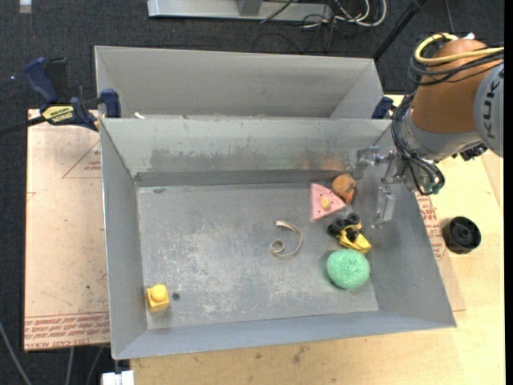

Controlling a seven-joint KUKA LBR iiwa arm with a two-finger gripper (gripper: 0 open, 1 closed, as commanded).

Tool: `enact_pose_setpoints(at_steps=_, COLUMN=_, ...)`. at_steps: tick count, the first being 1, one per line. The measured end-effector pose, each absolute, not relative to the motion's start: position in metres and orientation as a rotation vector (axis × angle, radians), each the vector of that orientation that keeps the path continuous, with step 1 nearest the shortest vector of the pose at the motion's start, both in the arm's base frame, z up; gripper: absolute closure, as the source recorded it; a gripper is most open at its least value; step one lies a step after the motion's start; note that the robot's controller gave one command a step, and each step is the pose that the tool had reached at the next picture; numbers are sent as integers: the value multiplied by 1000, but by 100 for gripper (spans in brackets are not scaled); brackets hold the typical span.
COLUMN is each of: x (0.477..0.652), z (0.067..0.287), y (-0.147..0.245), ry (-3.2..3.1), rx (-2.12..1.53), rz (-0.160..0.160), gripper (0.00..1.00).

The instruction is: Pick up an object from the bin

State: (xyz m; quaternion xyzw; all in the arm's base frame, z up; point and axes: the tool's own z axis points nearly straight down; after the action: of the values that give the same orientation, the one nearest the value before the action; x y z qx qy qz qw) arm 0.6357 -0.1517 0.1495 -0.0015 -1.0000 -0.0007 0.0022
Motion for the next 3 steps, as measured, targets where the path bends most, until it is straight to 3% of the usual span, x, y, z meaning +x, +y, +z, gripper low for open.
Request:
enact_pose_setpoints(at_steps=1, x=637, z=155, y=-151, ry=-3144, rx=-1, rz=-1, gripper=0)
enact_pose_setpoints(at_steps=3, x=642, z=82, y=-146, ry=-3142, rx=124, rz=-2, gripper=0)
